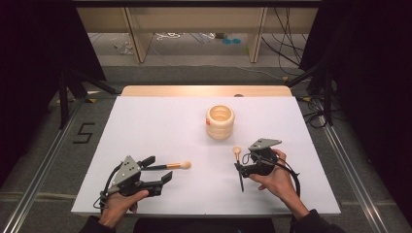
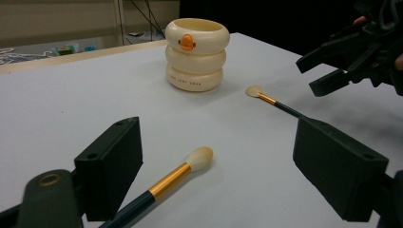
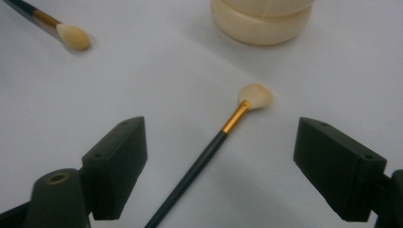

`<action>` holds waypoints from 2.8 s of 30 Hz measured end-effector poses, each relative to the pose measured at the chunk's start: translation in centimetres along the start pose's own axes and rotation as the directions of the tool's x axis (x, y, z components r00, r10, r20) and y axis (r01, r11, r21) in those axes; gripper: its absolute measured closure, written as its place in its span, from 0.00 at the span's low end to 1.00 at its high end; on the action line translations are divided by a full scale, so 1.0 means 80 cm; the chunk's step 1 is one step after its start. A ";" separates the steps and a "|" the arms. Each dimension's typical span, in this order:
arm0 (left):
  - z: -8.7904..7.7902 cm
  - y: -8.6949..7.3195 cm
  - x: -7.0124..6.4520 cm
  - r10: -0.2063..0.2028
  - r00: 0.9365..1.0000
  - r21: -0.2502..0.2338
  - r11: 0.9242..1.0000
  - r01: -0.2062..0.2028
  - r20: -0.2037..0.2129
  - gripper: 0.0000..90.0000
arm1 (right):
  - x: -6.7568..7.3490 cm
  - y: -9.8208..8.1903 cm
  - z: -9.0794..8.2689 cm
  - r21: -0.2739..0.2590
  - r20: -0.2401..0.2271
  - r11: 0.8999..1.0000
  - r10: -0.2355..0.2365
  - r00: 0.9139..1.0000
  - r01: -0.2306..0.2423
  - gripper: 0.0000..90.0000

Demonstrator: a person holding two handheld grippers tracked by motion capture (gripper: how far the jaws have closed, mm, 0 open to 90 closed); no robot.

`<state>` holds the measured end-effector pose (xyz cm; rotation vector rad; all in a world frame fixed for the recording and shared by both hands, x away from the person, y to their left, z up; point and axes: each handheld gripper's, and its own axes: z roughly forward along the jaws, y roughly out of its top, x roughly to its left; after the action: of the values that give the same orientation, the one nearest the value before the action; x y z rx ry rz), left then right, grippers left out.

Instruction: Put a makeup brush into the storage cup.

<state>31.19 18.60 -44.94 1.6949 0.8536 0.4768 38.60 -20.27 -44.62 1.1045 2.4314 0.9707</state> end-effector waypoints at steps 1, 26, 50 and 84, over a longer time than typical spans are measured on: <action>0.000 0.000 0.000 0.001 1.000 0.000 1.000 -0.001 0.000 0.18 | -0.001 0.001 0.005 0.003 0.006 1.000 -0.020 1.000 0.020 0.26; 0.001 -0.001 0.000 0.000 1.000 0.010 1.000 0.000 0.005 0.19 | -0.012 0.022 0.047 0.268 -0.088 0.960 -0.060 0.994 0.081 0.55; 0.000 0.000 0.001 0.001 1.000 0.012 1.000 -0.001 0.001 0.18 | -0.019 0.033 0.047 0.337 -0.145 0.937 -0.047 0.988 0.094 0.72; 0.000 0.001 0.002 0.000 1.000 0.003 1.000 0.000 -0.010 0.19 | -0.017 0.053 0.064 0.523 -0.166 0.831 -0.119 0.979 0.190 0.91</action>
<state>31.30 18.72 -44.91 1.6966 0.8619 0.4853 44.42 -16.92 -45.46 0.9960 2.9446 0.3074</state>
